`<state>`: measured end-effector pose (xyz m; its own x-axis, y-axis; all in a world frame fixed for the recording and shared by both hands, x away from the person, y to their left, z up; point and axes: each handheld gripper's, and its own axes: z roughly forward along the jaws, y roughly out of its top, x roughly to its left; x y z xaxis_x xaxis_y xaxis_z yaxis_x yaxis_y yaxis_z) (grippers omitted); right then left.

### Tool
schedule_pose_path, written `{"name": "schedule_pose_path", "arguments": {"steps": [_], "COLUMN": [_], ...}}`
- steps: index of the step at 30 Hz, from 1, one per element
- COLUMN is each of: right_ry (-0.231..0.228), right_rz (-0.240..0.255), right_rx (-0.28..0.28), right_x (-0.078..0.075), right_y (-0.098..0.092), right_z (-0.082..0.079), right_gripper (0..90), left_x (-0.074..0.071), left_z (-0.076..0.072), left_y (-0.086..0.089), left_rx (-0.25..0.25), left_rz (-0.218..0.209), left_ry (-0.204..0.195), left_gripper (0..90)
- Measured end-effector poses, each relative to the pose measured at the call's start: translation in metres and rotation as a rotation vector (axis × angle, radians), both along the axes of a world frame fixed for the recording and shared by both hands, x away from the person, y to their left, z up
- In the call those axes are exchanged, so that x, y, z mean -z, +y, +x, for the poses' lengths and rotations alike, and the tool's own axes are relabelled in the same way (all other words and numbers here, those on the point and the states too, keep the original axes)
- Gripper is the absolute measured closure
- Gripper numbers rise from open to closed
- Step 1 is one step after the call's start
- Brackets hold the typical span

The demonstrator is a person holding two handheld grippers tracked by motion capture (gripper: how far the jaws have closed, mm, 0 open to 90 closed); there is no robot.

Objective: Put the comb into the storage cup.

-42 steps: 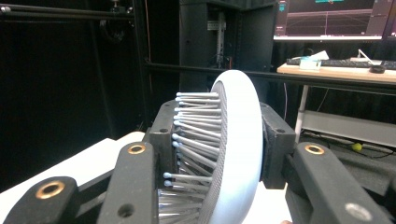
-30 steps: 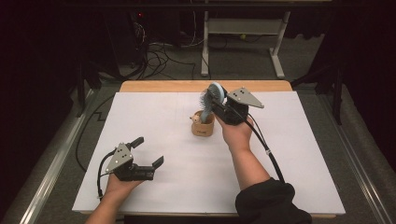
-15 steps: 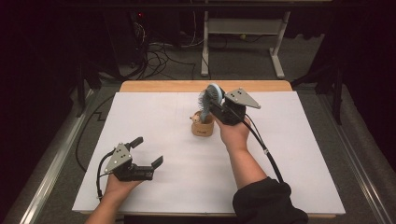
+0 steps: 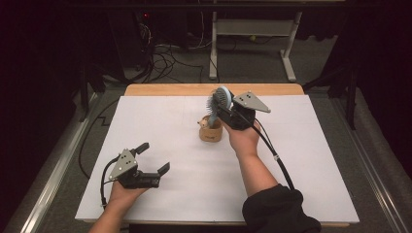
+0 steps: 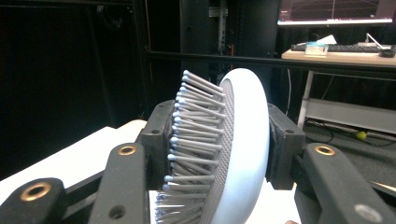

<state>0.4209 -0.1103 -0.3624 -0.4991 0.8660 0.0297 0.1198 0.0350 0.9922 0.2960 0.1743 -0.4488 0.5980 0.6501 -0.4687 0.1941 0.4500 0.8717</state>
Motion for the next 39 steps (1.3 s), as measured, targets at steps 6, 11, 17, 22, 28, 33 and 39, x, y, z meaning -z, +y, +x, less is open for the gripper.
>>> {"name": "schedule_pose_path", "arguments": {"steps": [6,11,17,22,28,33,39], "right_ry": [0.02,0.034,0.048,0.056,0.07,0.08,0.083], "right_rz": [0.006,0.007,0.008,0.01,-0.002,-0.002,-0.011], "right_rx": [0.012,0.035,0.054,0.072,0.096,0.105,0.115], "right_x": [-0.001,0.0,0.0,0.0,0.0,0.001,0.003], "right_y": [-0.003,-0.006,-0.008,-0.009,-0.012,-0.016,-0.019], "right_z": [0.002,0.004,0.005,0.006,0.007,0.008,0.009], "right_gripper": [50.4,47.9,46.0,44.5,42.1,40.7,38.9], "left_x": [0.001,0.001,0.0,0.002,0.002,0.002,0.002], "left_z": [0.0,0.0,0.0,0.0,0.0,0.0,0.0], "left_y": [0.0,0.0,0.0,-0.002,-0.001,-0.001,-0.001], "left_rx": [0.001,0.003,0.009,0.017,0.023,0.023,0.021], "left_rz": [0.001,0.003,0.001,0.006,0.004,0.002,0.003], "left_ry": [0.003,0.006,0.007,0.011,0.016,0.017,0.016], "left_gripper": [0.3,0.3,0.3,0.3,0.3,0.3,0.3]}}
